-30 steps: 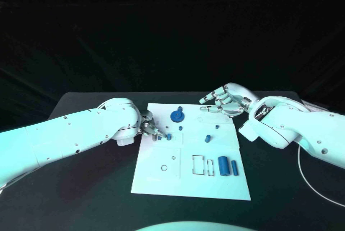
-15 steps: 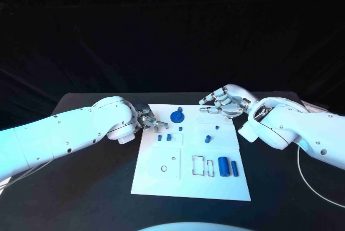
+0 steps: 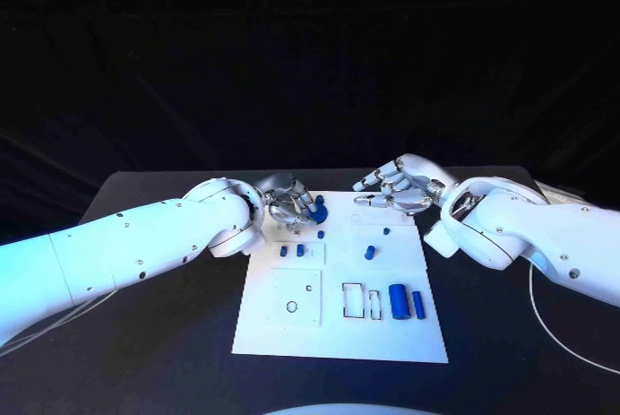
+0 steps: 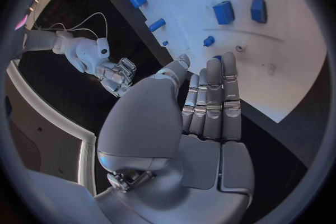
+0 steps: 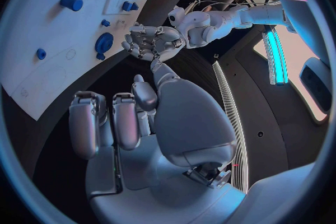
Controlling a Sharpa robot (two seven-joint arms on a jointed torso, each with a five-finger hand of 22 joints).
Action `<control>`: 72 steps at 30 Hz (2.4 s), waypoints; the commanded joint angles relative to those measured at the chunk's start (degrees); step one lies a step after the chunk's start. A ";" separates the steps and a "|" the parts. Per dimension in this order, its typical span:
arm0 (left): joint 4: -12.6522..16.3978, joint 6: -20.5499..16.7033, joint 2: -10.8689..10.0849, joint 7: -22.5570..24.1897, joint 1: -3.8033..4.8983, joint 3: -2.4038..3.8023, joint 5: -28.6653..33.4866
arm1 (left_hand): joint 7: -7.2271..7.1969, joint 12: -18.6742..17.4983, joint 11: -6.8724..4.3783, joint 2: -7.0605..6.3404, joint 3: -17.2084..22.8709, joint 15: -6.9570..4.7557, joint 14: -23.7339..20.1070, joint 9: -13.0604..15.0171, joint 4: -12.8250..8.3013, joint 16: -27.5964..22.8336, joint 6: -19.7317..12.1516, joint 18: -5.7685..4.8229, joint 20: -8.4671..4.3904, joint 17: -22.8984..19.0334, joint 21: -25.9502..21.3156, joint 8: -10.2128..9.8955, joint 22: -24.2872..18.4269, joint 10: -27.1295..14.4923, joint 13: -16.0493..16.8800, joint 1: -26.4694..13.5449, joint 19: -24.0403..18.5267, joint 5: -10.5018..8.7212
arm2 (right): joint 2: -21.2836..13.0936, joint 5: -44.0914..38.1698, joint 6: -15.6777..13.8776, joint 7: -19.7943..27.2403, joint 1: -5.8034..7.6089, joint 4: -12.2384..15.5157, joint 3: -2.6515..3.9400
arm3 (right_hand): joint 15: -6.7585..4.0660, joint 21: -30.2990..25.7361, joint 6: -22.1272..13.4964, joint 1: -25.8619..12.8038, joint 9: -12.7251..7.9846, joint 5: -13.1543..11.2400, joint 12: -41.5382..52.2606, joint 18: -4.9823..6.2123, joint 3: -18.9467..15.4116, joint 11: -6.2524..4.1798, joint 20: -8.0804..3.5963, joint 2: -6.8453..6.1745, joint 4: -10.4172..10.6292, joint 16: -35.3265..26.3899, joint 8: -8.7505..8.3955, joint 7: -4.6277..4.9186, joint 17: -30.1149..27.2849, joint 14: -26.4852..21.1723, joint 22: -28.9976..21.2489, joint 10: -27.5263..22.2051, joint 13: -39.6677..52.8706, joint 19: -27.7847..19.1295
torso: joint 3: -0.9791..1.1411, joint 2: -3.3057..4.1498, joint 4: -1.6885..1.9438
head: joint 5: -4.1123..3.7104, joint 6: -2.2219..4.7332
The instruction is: Assemble the parts on the task board
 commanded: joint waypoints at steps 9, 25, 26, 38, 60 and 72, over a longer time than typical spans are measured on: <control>-4.40 0.25 3.84 10.06 -0.61 -0.86 -18.21 | -0.76 -8.34 -0.25 -1.18 -2.59 -1.20 14.22 -7.78 -1.44 7.88 7.29 1.04 -0.85 2.56 -0.38 -7.89 -4.04 4.76 -13.13 0.76 12.05 -1.21 | 0.09 -0.32 0.42 0.24 -0.07 0.10 0.00 | 0.36 -0.28 -0.03 -0.06 0.06 0.41 -0.07 0.55 -0.35 -0.11 -0.04 0.45 -0.06 -0.21 0.31 0.07 2.57 3.20 2.06 -0.42 -0.12 -0.44 | -0.03 0.18 -0.17 | -0.29 0.49; -8.32 6.64 8.08 2.98 -0.70 -1.07 -25.71 | -1.23 -11.17 -1.21 -0.95 -2.94 -2.28 23.49 -11.27 -1.03 32.04 13.25 -3.13 -2.07 24.28 29.83 -11.44 16.76 10.87 -18.83 0.14 22.88 -0.98 | -0.05 -0.40 -0.12 0.29 -0.07 0.30 -0.01 | 0.36 -0.27 -0.03 -0.05 0.06 0.41 -0.03 0.54 -0.35 -0.12 -0.04 0.45 -0.06 -0.17 0.31 0.07 2.62 3.22 2.09 -0.39 -0.09 -0.42 | -0.03 0.19 -0.31 | -0.49 0.43; -8.38 6.94 8.17 2.80 -0.70 -1.07 -25.79 | -1.23 -11.24 -1.23 -0.96 -2.89 -2.29 23.52 -11.32 -1.01 32.11 13.36 -3.18 -2.09 24.30 30.21 -11.50 17.04 11.05 -18.90 0.13 22.96 -0.97 | -0.07 -0.41 -0.12 0.26 -0.07 0.30 -0.01 | 0.36 -0.27 -0.03 -0.05 0.06 0.41 -0.03 0.54 -0.35 -0.12 -0.04 0.45 -0.06 -0.17 0.31 0.07 2.62 3.22 2.09 -0.39 -0.09 -0.42 | -0.02 0.18 -0.29 | -0.66 0.46; -8.80 9.30 8.98 1.15 -0.71 -1.09 -26.22 | -1.45 -12.30 -1.57 -0.75 -1.16 -2.62 23.71 -11.87 -1.05 31.78 15.10 -3.96 -2.40 22.73 35.37 -12.04 20.69 13.39 -19.79 0.70 23.94 -0.84 | -0.10 -0.45 -0.08 0.19 -0.06 0.36 0.00 | 0.36 -0.27 -0.03 -0.05 0.06 0.41 -0.03 0.54 -0.35 -0.12 -0.04 0.45 -0.06 -0.17 0.31 0.07 2.62 3.22 2.09 -0.39 -0.09 -0.42 | -0.07 0.15 -0.21 | -0.56 0.19; -9.70 9.75 10.39 0.98 -1.07 -1.12 -26.49 | -2.18 -13.94 -2.61 -0.28 5.58 -3.46 23.67 -12.33 -2.68 31.63 19.48 -4.68 -3.02 20.68 40.44 -12.19 24.59 18.74 -20.46 2.29 24.45 -0.85 | -0.01 -0.46 0.17 0.15 -0.06 0.36 0.00 | 0.36 -0.27 -0.03 -0.05 0.06 0.41 -0.03 0.54 -0.35 -0.12 -0.04 0.45 -0.06 -0.17 0.31 0.07 2.62 3.22 2.09 -0.39 -0.09 -0.42 | -0.03 0.13 -0.20 | -0.60 0.04; -9.72 6.40 9.97 1.44 -1.33 -0.97 -26.49 | -2.08 -15.48 -2.92 -0.55 8.86 -3.75 23.60 -12.45 -4.59 31.58 21.77 -5.13 -3.46 19.50 42.93 -12.41 26.50 21.37 -20.19 1.96 24.67 -0.86 | 0.03 -0.46 0.14 0.16 -0.06 0.33 0.00 | 0.36 -0.27 -0.03 -0.05 0.06 0.41 -0.03 0.54 -0.35 -0.12 -0.04 0.45 -0.06 -0.17 0.31 0.07 2.62 3.22 2.09 -0.39 -0.09 -0.42 | -0.05 0.13 -0.23 | -0.56 0.08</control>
